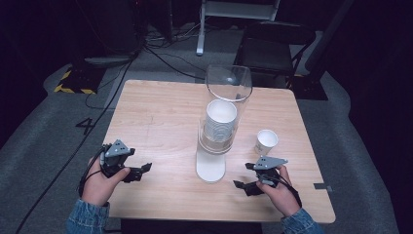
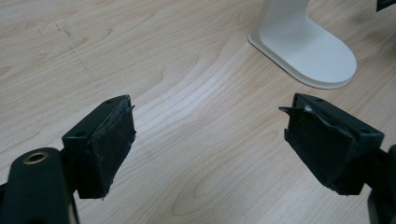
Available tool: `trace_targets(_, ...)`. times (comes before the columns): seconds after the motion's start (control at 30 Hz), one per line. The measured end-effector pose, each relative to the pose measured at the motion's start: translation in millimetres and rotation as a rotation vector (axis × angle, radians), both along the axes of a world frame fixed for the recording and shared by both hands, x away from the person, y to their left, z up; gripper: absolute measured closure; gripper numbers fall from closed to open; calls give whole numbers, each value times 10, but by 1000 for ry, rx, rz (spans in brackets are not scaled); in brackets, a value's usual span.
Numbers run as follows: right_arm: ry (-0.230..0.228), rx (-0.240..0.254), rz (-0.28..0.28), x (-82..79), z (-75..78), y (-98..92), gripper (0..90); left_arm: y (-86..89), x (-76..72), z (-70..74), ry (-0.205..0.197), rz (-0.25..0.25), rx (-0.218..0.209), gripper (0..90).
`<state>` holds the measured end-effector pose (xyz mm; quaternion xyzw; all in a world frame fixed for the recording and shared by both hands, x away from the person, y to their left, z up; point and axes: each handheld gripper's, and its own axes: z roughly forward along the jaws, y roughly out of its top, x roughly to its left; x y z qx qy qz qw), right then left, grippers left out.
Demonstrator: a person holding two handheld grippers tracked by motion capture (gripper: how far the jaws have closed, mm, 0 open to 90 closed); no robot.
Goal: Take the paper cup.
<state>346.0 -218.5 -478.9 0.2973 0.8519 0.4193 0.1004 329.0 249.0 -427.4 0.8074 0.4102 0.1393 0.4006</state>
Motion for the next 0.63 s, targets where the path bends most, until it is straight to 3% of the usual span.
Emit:
trace_targets(0.2, -13, -25, -21, 2, -155, 48, 166, -18, 16, -29, 20, -48, 54, 158)
trace_targets(0.37, -53, -45, -57, 5, -210, 54, 165, -31, 18, -39, 29, -47, 62, 158)
trace_targets(0.63, -69, -56, -56, 11, -234, 59, 164, -61, 32, -70, 50, -63, 78, 159)
